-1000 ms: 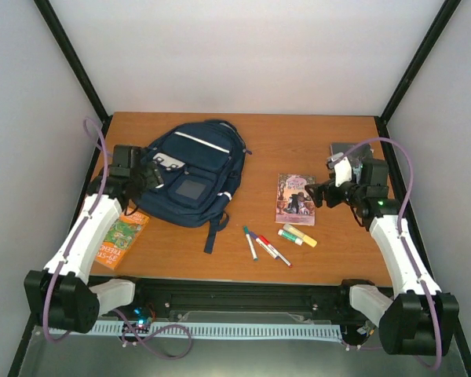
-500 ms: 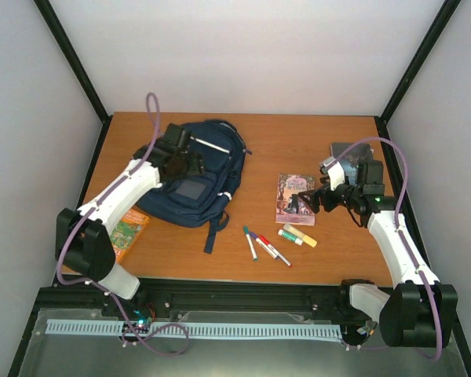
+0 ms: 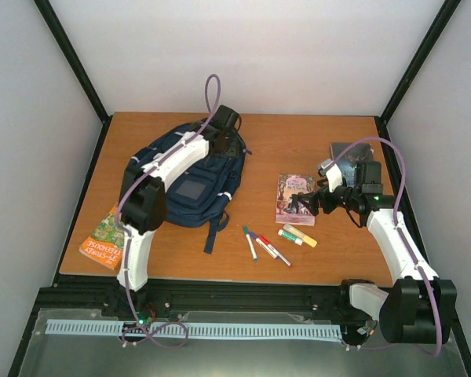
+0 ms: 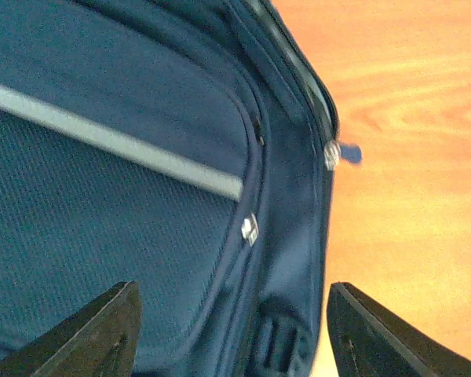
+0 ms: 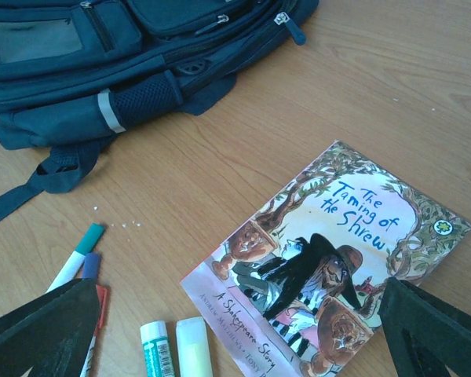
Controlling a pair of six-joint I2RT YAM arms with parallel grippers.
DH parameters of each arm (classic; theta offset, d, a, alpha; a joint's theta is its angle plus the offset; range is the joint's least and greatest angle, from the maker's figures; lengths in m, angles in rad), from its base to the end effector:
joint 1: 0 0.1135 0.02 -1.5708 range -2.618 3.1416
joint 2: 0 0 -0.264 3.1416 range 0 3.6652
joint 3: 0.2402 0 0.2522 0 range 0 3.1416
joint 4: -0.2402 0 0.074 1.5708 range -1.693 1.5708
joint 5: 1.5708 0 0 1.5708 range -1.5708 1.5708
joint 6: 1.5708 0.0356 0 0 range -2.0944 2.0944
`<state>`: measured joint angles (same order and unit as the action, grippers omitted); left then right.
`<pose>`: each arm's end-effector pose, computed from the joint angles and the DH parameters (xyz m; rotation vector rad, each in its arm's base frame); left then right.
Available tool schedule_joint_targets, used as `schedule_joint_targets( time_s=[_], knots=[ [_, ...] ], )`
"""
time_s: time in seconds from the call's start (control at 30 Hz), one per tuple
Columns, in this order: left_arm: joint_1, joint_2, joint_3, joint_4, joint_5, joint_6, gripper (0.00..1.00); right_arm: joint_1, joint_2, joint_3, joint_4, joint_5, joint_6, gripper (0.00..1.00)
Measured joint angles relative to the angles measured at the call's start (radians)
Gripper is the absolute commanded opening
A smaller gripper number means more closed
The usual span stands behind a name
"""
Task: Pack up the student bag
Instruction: Adjust the student bag at the center of the board.
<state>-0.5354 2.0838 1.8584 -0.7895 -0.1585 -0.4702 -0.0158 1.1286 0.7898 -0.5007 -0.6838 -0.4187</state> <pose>0.3979 -0.2295 0.2545 0.0256 2.5755 -0.1749 0.2262 0.0189 0.2517 -0.7437 2.1236 0.5908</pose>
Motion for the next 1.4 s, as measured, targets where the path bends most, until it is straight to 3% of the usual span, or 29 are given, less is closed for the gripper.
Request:
schedule_joint_targets(
  time_s=[0.2,0.4,0.53,0.6,0.73,0.8,1.03,1.27,1.4],
  knots=[
    [0.0,0.172,0.206,-0.049,-0.129,0.04,0.67,0.0,-0.025,0.0,-0.004,-0.012,0.0,1.0],
    [0.0,0.327,0.406,-0.096,-0.171,0.129,0.67,0.0,-0.026,0.0,-0.005,-0.012,-0.002,1.0],
    [0.0,0.389,0.447,-0.098,-0.178,0.17,0.64,0.0,-0.024,0.0,-0.006,-0.012,-0.005,1.0],
    [0.0,0.411,0.448,-0.1,-0.179,0.182,0.56,0.0,-0.018,0.0,-0.006,-0.013,-0.007,1.0],
    [-0.002,0.446,0.456,-0.097,-0.195,0.199,0.1,0.0,0.002,0.0,-0.014,-0.013,-0.011,1.0],
    [-0.004,0.447,0.456,-0.09,-0.185,0.212,0.01,0.0,0.008,0.0,-0.021,-0.013,-0.012,0.99],
    [-0.019,0.406,0.367,-0.009,-0.152,0.3,0.01,0.0,0.018,0.0,-0.028,-0.013,-0.022,0.99],
    [-0.066,0.247,0.137,0.089,0.038,0.415,0.01,0.0,0.033,0.0,-0.037,-0.016,-0.031,0.98],
    [-0.089,0.146,0.043,0.067,0.159,0.488,0.01,0.0,0.05,0.004,-0.048,-0.028,-0.034,0.98]
  ],
)
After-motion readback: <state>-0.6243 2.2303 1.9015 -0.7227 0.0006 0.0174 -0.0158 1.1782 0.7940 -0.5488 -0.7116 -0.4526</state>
